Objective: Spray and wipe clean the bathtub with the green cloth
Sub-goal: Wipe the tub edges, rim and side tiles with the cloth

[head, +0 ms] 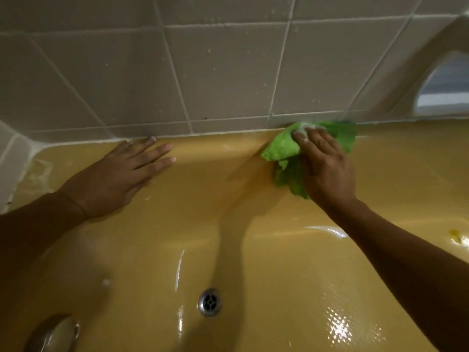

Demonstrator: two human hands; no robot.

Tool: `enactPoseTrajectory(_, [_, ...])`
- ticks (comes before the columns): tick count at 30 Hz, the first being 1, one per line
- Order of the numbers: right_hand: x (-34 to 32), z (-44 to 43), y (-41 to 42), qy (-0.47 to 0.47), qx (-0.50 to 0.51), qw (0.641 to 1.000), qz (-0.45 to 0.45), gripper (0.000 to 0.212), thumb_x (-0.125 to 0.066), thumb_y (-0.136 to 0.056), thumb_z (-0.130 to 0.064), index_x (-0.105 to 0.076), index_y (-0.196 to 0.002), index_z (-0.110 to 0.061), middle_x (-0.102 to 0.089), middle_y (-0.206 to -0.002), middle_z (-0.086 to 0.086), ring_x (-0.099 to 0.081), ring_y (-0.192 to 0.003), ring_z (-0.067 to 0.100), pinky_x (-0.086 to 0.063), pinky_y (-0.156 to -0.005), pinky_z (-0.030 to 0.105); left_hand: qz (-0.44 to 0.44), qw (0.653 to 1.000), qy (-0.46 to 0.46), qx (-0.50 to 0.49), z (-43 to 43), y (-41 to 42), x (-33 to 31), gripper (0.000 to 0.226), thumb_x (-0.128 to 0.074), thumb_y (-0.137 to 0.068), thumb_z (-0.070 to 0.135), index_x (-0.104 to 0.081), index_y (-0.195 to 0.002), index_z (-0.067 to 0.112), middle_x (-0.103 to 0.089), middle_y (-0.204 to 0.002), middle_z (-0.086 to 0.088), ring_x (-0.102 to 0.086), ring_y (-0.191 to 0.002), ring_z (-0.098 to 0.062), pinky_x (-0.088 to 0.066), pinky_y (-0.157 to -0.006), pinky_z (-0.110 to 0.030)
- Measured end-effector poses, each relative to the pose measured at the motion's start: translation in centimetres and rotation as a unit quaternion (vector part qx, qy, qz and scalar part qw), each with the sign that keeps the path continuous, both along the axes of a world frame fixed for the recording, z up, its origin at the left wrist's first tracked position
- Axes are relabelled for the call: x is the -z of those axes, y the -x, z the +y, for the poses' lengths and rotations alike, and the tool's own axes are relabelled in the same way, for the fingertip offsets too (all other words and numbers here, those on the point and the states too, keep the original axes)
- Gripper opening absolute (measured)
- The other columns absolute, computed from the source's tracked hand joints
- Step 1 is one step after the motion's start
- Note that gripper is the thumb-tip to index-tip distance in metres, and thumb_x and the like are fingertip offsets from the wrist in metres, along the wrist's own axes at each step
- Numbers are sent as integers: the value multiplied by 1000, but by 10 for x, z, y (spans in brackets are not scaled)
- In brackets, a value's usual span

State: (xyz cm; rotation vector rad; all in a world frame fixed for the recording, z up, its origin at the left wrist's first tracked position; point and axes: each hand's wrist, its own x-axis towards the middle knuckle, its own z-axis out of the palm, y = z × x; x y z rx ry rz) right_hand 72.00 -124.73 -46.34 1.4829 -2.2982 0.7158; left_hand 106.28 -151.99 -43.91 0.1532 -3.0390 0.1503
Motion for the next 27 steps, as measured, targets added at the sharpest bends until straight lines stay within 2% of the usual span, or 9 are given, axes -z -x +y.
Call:
enactPoseTrajectory(4, [-2,-23,-36,-11,25,1000,-6,48,-47,-100,-28,-58,-143,-9,-51,-149,23,-44,-142,39,-38,-117,48,-4,999,-4,-48,1,-24,2,60,-36,-102,31,-33,-161,24,-25,-171,1,-24,-156,-31,-4,-126,-35])
enactPoseTrajectory(6, [-4,-40,-59,-23,-30,999,1,53,-38,-102,-35,-56,-145,-9,-50,-151,21,-42,-143,38,-34,-119,49,-10,998,-2,-61,2,-30,3,60,-34,-103,31,-32,-162,24,-23,-171,1,-20,-158,-30,0,-126,-34])
enactPoseTrajectory(7, [-5,-50,-69,-28,-58,998,8,52,-39,-102,-34,-55,-146,-10,-49,-152,19,-42,-144,38,-34,-119,49,-13,998,5,-62,3,-32,3,60,-34,-103,30,-32,-162,23,-22,-172,1,-19,-158,-30,1,-126,-35])
enactPoseTrajectory(10, [0,-76,-93,-36,-121,991,36,50,-57,-99,-21,-53,-148,-13,-49,-153,16,-43,-143,37,-35,-118,48,-15,997,27,-68,8,-33,5,59,-35,-102,27,-34,-161,20,-21,-172,0,-19,-158,-31,1,-126,-37])
enactPoseTrajectory(15, [-3,-64,-66,-50,-173,983,48,48,-44,-105,-28,-48,-151,-18,-45,-158,11,-40,-146,33,-35,-119,48,-9,995,15,-102,12,-33,4,60,-36,-102,32,-34,-161,22,-21,-172,2,-21,-158,-29,2,-126,-35])
enactPoseTrajectory(23, [4,31,44,-18,-42,999,0,47,-51,-104,-15,-50,-151,-19,-44,-158,10,-38,-146,33,-38,-115,49,4,995,39,-96,5,-30,11,60,-36,-101,34,-32,-161,24,-21,-172,-1,-27,-155,-36,5,-122,-35])
enactPoseTrajectory(27, [5,22,28,5,12,999,-37,48,-49,-101,-23,-53,-148,-16,-46,-155,15,-38,-146,36,-37,-117,50,0,995,44,-92,5,-29,11,61,-36,-101,34,-33,-161,23,-19,-172,1,-24,-156,-33,3,-121,-37])
